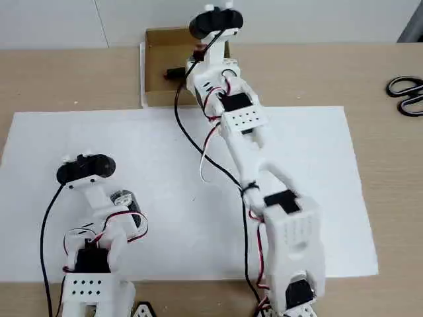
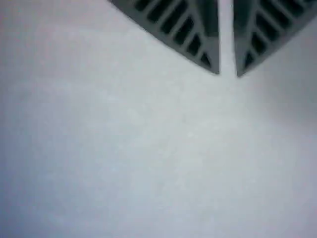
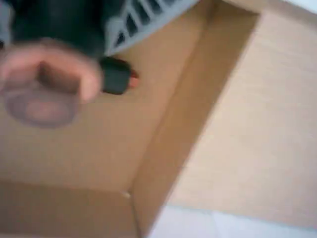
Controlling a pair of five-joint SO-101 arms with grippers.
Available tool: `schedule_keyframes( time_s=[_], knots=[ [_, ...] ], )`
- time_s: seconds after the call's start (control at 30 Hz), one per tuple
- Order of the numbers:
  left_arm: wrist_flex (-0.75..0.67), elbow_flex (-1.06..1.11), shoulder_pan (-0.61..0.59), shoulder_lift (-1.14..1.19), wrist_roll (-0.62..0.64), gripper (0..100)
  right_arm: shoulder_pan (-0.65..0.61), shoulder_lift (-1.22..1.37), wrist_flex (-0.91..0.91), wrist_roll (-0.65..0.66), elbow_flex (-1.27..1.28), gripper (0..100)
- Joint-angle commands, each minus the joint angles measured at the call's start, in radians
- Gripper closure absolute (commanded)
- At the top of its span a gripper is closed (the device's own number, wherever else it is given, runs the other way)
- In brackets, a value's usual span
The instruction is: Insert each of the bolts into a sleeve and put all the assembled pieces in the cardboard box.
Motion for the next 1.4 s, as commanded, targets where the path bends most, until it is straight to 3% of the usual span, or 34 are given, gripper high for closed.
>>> schedule_keyframes(
  time_s=[0.0, 0.27, 1.03, 1.27, 1.37],
  knots=[
    [-0.023, -0.005, -0.006, -0.014, 0.006, 99, 0.008, 0.090, -0.028, -0.006, -0.196, 99.5],
    [-0.023, -0.005, -0.006, -0.014, 0.006, 99, 0.013, 0.325, -0.016, -0.008, -0.414, 99.5],
    [-0.023, -0.005, -0.006, -0.014, 0.006, 99, 0.021, 0.340, 0.047, -0.005, -0.465, 98.7],
    [-0.023, -0.005, -0.006, -0.014, 0.006, 99, 0.021, 0.332, 0.050, -0.005, -0.465, 76.5],
    [-0.023, -0.005, -0.006, -0.014, 0.006, 99, 0.021, 0.331, 0.050, -0.003, -0.465, 73.3]
  ],
)
